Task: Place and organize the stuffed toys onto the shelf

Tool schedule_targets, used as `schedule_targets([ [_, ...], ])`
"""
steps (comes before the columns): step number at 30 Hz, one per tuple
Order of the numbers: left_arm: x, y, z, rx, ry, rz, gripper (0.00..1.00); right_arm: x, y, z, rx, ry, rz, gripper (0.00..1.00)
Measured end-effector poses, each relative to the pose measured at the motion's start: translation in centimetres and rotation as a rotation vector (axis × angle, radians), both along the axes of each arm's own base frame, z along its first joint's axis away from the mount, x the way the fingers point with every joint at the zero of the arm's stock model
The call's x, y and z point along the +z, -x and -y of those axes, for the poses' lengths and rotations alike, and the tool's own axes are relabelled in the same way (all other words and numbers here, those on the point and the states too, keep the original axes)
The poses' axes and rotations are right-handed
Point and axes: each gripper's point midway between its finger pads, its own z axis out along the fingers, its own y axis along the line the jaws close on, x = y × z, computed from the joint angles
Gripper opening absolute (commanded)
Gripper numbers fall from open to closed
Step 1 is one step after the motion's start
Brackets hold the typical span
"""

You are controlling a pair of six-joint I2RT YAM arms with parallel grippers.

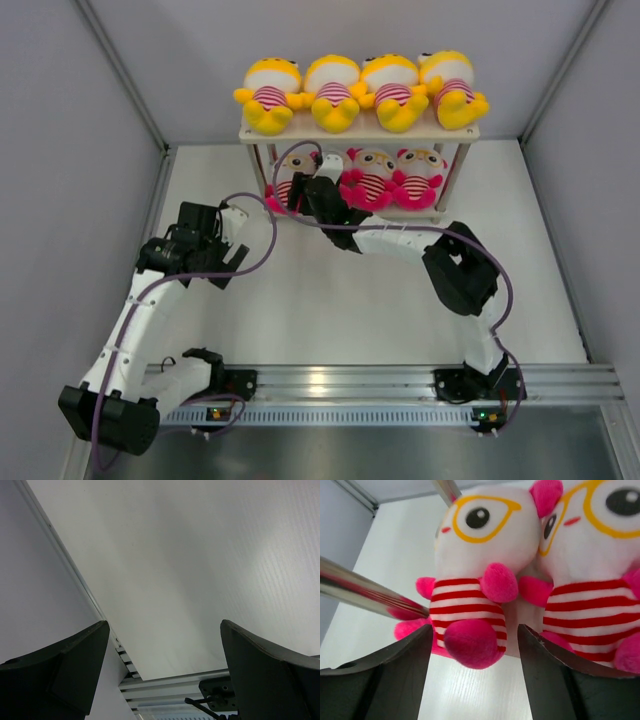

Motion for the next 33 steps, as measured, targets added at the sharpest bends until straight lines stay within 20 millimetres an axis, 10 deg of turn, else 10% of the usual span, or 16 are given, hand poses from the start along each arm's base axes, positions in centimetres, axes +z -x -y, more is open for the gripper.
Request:
schedule_targets([
  [11,0.0,0.0,0.1,-0.001,0.011,-0.001,0.99,7.8,3.4,1.0,0.092,0.011,0.156,0.74],
  [18,-1.2,0.6,0.0,-0.003,0.011,-0.021,0.99,6.5,8.3,6.7,0.124,0.102,0.125,0.79],
  [26,-3.5,0.8,-0.2,0.004,0.008,-0.048,0.99,1.2,13.0,19.3,-0.024,0.295,-0.015,0.89],
  [33,-5.1,1.0,-1.0,0.033,0.008,-0.023,0.99,-0.3,13.3,36.2,-0.499,0.26,-0.104,0.99],
])
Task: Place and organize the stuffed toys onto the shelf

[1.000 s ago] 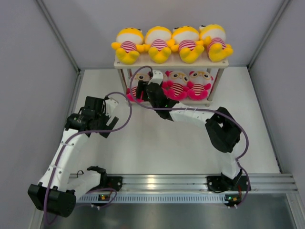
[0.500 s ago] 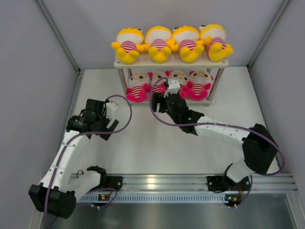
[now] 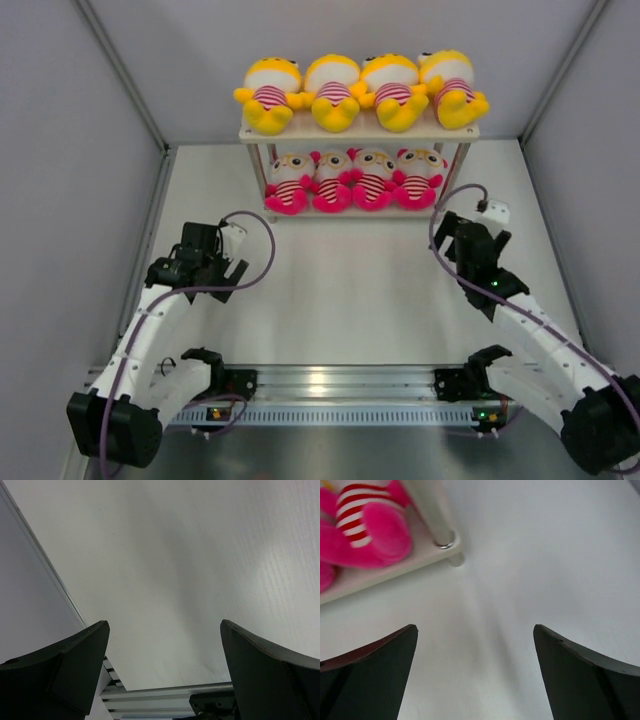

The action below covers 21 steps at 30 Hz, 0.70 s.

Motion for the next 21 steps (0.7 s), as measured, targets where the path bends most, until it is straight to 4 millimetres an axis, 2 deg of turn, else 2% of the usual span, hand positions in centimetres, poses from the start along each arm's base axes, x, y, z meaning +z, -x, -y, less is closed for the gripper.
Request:
schedule_targets([
  [3,-0.5,0.3,-0.2,0.004,0.003,0.023,0.99,-0.5,1.3,5.4,-0.16,-0.037,0.025,0.99],
  [6,-1.0,0.6,-0.3,0.007,0.005,0.033,0.99,-1.3,2.3,8.2,-0.25,-0.062,0.033,0.99],
  [21,-1.8,0.9,-0.2,0.015,0.056,0.062,0.99,-2.7,3.0,8.4,-0.294,-0.111,-0.003,0.99],
])
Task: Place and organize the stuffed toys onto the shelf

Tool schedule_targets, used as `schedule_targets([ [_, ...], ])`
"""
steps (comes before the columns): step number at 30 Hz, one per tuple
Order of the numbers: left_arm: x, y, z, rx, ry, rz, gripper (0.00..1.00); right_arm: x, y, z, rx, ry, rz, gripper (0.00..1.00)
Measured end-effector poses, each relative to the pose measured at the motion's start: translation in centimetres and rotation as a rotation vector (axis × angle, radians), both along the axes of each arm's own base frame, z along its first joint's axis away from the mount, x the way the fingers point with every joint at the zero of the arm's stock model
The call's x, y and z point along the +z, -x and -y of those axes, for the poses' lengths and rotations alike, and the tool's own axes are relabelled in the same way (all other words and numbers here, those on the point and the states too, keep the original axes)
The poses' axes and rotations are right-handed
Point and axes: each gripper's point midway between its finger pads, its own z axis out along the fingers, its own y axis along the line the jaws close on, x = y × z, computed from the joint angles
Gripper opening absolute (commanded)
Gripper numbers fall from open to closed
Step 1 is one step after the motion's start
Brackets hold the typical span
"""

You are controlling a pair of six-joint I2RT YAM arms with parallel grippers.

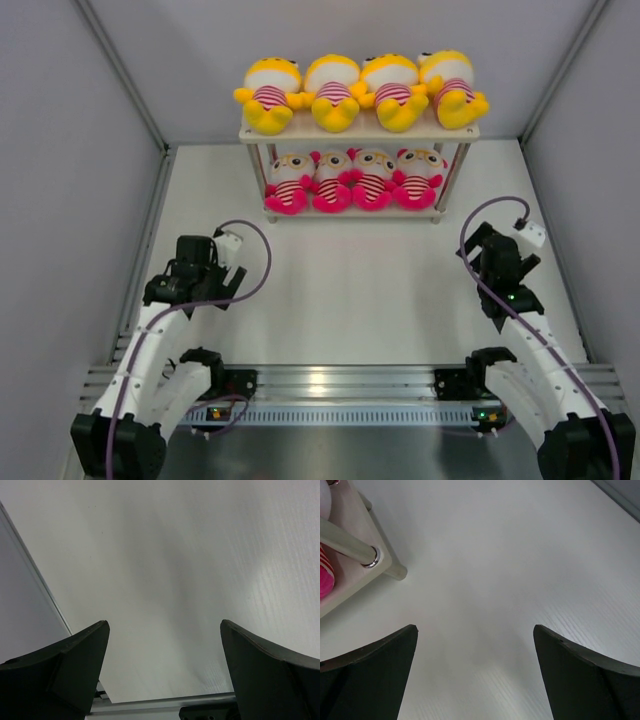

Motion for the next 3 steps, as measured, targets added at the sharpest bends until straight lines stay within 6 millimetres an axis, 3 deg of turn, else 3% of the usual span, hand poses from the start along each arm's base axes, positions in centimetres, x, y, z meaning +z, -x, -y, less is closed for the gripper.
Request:
schedule_targets([
  [3,-0.21,0.1,0.06,-0.001,0.008,-0.006,0.99,0.15,-0.04,-0.07,0.0,-0.007,0.009,0.99],
])
